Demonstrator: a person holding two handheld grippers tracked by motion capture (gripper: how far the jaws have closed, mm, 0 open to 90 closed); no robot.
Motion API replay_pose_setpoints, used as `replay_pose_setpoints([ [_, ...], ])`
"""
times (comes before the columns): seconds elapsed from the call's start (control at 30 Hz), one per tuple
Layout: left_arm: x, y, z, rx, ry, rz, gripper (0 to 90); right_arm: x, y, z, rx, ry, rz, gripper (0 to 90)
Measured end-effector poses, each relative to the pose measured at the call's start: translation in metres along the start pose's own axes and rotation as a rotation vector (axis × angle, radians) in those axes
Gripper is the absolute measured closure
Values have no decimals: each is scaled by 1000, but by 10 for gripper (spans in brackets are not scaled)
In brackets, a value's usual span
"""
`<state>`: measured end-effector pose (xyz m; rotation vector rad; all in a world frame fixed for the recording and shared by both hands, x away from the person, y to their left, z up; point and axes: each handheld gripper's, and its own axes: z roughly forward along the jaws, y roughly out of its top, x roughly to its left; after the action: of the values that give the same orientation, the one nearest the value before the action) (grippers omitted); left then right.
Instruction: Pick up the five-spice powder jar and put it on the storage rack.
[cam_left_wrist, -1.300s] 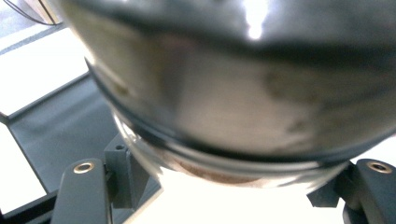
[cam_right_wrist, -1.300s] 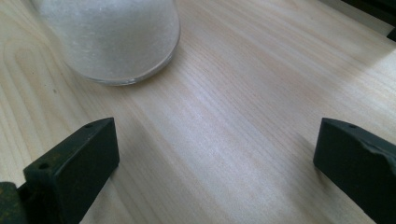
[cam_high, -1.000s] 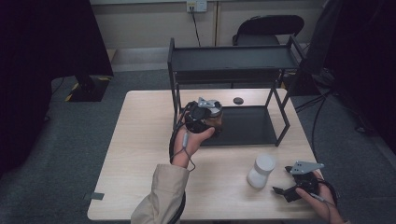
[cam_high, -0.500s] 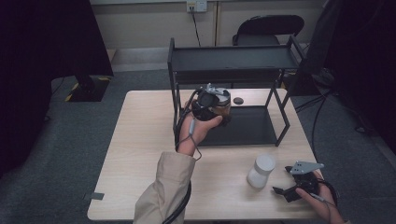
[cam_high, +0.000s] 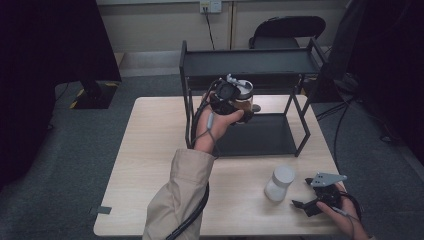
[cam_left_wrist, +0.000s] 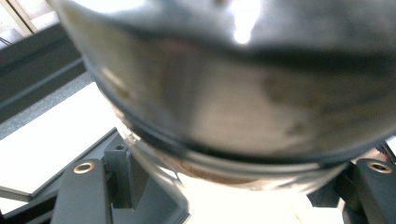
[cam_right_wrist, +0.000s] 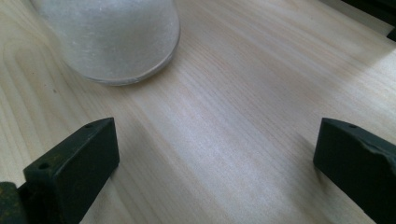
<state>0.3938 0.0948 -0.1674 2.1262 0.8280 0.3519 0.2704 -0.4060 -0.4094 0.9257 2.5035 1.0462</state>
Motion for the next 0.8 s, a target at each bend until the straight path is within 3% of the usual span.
replay_pose_setpoints([
  [0.8,0,50,-18,-12,21,10,298,0,0,0,-1,0,0,0],
])
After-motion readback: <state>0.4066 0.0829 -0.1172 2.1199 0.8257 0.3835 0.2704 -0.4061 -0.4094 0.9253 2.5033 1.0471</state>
